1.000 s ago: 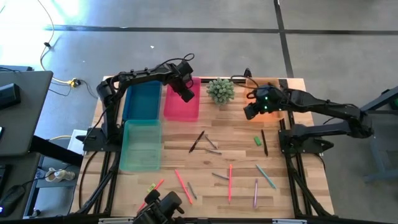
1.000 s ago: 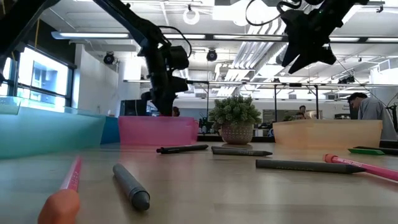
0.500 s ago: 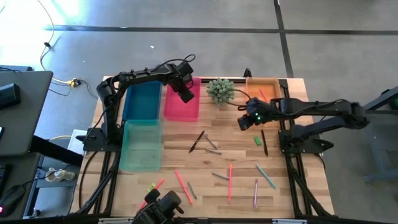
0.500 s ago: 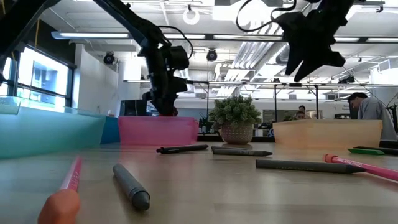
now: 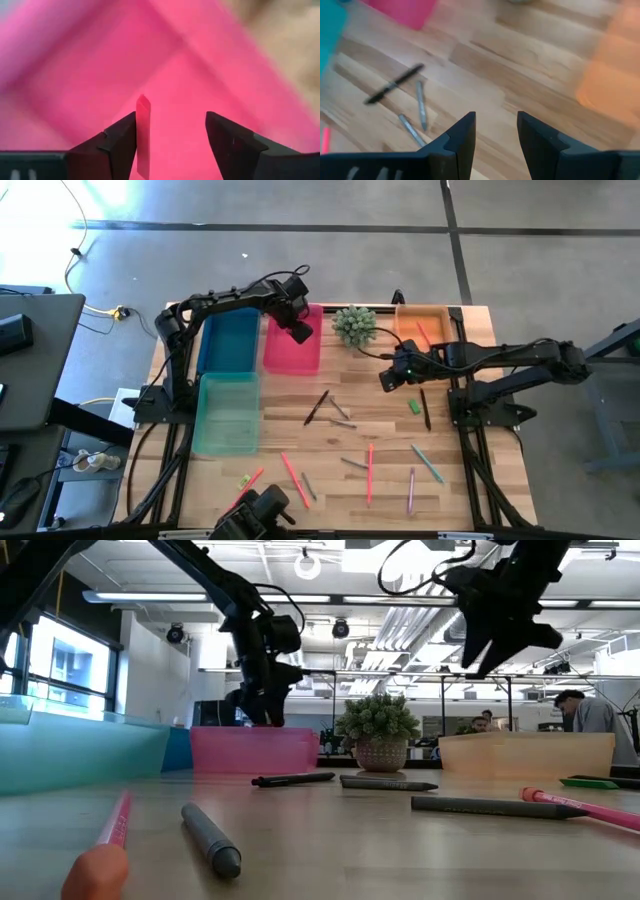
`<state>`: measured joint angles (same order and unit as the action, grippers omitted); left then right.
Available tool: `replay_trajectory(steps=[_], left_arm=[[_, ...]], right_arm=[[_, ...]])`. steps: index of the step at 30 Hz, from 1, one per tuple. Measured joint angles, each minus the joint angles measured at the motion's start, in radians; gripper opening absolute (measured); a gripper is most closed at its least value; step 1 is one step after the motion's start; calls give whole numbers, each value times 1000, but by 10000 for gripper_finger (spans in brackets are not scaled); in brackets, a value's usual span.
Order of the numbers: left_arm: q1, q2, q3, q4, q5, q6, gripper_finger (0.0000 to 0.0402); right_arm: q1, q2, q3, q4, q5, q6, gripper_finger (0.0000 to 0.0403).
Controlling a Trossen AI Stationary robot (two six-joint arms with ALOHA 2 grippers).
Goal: Sort crayons/erasers/pens/pencils in bins
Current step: Put the orange eraser into the pink bin
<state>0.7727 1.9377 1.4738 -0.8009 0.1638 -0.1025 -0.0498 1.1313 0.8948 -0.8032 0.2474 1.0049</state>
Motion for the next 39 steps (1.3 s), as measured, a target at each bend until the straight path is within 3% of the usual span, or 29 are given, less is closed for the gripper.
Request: replay_trajectory(steps=[2,4,10,12,14,19,23,26,32,39], left_arm=[[-1,0,0,0,97,9,219],[-3,0,0,-8,51,10,216],[-30,-5,0,-91,-458,85,198],[-58,-14,0,-82,-591,114,192],[-79,-15,1,-39,-644,133,187],[-104,-14,0,-4,-474,155,180],[-110,-14,0,4,-263,140,177],[-94,-27,0,-10,-164,141,174],[-57,-109,0,-11,-15,151,162],[-19,-188,0,-12,139,195,154]], right_arm=[[-2,0,0,57,3,-28,138],[-2,0,0,97,4,-44,138],[-2,0,0,110,46,-28,138],[-2,0,0,125,53,-36,138],[-2,-1,0,129,76,-40,138],[-12,-1,0,158,109,-67,138],[-44,-1,0,280,112,-160,138],[-75,0,0,404,112,-242,138],[-141,25,0,659,76,-391,138],[-226,131,0,967,-14,-453,138]])
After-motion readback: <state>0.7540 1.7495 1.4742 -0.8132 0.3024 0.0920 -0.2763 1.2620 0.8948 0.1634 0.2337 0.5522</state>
